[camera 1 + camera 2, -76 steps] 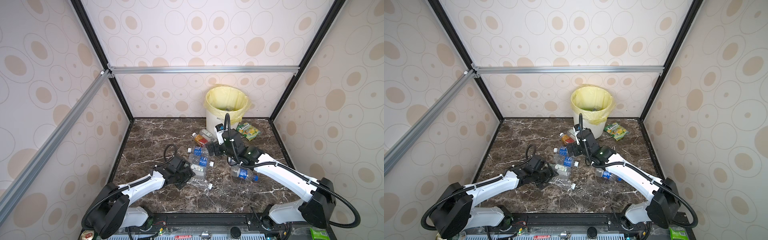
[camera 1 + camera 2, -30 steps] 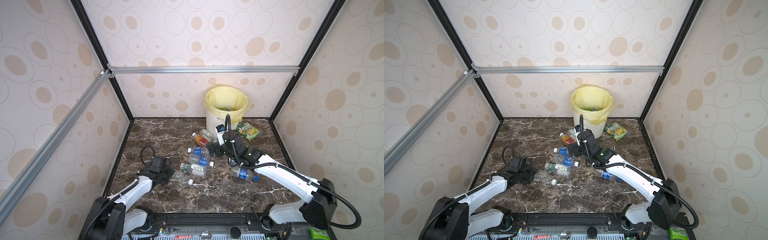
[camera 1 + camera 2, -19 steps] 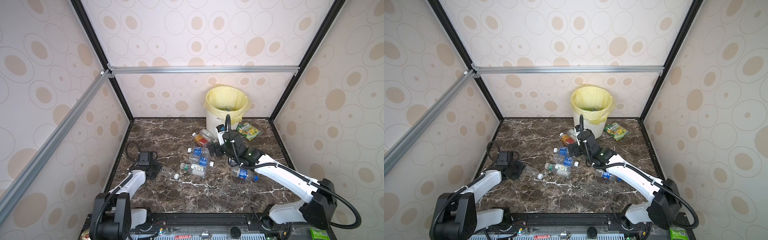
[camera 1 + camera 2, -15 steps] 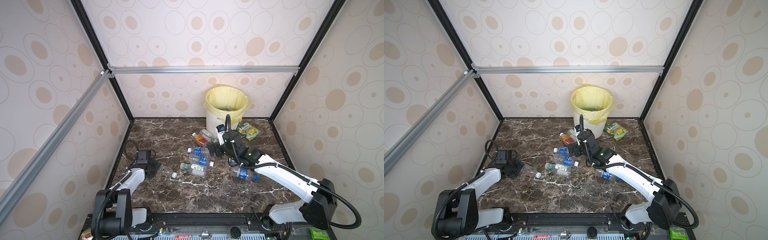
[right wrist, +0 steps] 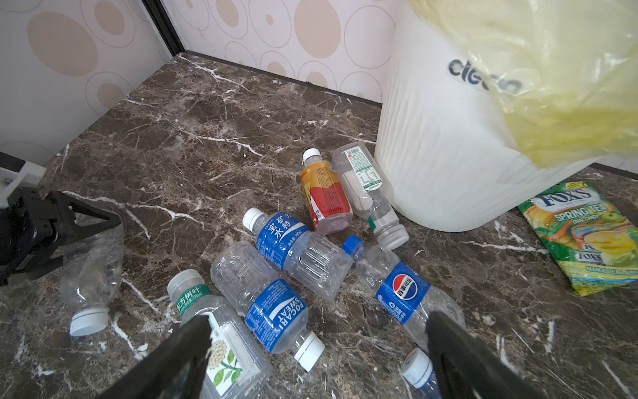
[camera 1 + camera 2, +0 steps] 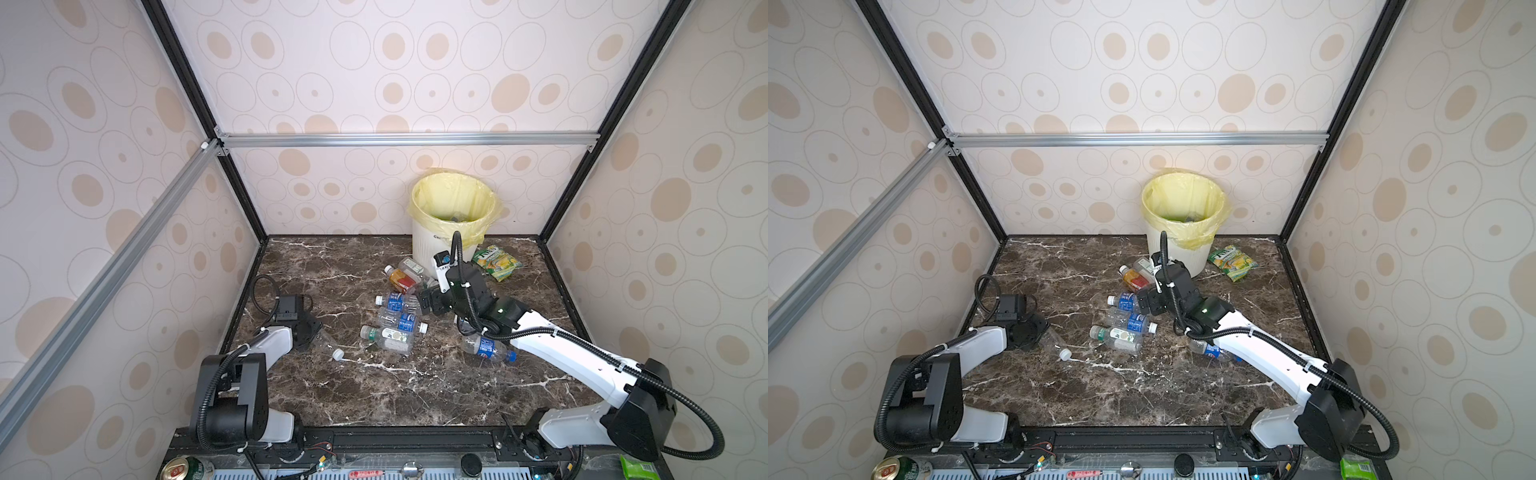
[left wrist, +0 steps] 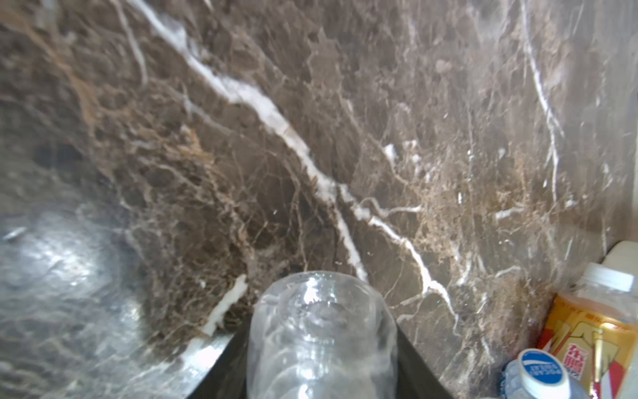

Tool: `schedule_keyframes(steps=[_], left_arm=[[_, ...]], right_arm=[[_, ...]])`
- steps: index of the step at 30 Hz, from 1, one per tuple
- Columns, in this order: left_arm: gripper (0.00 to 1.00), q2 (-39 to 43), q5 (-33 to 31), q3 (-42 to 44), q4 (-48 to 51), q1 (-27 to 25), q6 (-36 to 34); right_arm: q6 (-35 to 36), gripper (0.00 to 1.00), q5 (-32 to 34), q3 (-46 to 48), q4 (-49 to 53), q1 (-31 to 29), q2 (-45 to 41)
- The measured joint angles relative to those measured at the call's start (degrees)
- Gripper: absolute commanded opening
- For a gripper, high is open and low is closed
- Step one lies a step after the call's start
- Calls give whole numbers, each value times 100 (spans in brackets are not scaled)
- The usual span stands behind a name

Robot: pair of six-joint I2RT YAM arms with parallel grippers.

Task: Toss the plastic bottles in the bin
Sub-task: 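Grasp the clear unlabelled bottle by its bottom with the left gripper, then lift the clear bottle upright toward the right gripper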

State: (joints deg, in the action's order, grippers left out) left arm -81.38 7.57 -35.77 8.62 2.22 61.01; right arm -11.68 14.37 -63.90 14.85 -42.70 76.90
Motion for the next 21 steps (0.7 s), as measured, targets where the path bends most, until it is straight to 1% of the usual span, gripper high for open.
schedule_keyframes(steps=[6,11,14,18,21], left_arm=[[39,9,-44,-168,59,2,-33],[40,39,13,-776,74,4,-164],[41,155,251,-1113,-223,-13,-299],[43,269,542,-1532,-704,-201,-444],[42,111,702,-2173,-927,-549,-546]], right_arm=[[22,100,11,0,2,0,-31],[-79,100,-219,-74,46,4,22],[-192,100,-426,-310,63,7,184],[-385,100,-726,-684,66,7,420],[-540,100,-911,-964,72,7,570]])
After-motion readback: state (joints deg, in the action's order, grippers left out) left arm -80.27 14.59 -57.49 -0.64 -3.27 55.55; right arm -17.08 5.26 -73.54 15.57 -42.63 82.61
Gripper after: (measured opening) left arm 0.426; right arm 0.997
